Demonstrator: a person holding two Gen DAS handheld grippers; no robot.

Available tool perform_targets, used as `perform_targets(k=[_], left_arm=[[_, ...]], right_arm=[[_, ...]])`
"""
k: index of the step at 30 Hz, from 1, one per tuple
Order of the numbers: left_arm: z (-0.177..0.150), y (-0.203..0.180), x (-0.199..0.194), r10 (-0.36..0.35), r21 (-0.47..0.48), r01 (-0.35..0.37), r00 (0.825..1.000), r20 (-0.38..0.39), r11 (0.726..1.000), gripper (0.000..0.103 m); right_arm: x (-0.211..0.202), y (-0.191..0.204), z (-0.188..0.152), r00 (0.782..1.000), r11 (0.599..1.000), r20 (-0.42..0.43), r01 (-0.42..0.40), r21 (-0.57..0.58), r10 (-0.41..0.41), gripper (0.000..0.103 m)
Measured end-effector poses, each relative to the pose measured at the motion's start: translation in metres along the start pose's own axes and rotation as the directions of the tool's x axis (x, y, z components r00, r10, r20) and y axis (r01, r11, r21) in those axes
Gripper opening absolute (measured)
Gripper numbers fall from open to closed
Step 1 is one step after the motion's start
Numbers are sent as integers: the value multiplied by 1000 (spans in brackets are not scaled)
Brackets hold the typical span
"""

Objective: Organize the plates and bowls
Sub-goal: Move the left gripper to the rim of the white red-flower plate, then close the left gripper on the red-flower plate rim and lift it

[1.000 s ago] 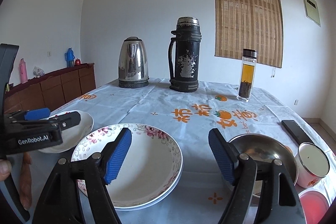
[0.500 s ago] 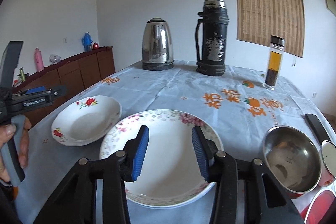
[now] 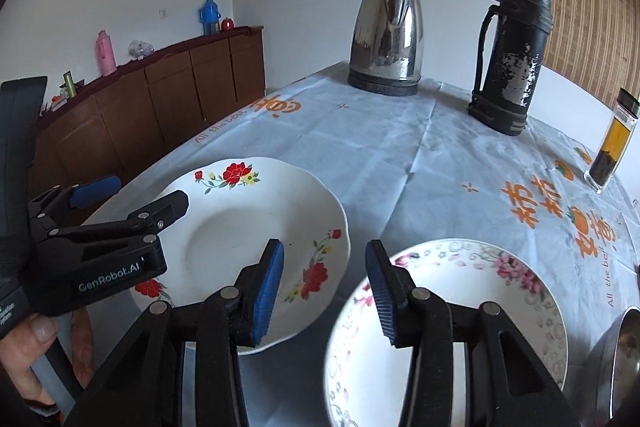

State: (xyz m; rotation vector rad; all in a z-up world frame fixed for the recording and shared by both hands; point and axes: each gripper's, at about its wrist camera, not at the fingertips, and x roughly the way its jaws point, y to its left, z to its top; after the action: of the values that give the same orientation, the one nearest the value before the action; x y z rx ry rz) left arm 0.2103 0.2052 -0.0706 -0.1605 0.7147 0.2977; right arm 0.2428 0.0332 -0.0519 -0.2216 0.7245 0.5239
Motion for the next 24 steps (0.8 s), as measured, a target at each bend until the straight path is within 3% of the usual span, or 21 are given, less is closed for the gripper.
perform_targets(k=[10,12,17,21,24], left_arm=[[-3,2,14,-11,-1,11,997,-73,1000,76],[-4,3,16,-16,-8,15,996,-85,1000,70],[-5,7,22,-36,-26,33,992,-118,999,33],[-6,11,23,-47,-46,42,991,-128,998,30],[-5,10,23,-52,-46,47,991,-127,998,28]], right_arm=[[38,12,7,987,996,-138,77,-47,-83,47],[40,13,7,986,995,-145,76,-71,-86,47],[36,13,4,989,994,-136,44,-96,-57,46],[31,16,-1,990,994,-139,0,-110,-16,45],[35,23,-4,988,984,-135,51,-171,-74,39]])
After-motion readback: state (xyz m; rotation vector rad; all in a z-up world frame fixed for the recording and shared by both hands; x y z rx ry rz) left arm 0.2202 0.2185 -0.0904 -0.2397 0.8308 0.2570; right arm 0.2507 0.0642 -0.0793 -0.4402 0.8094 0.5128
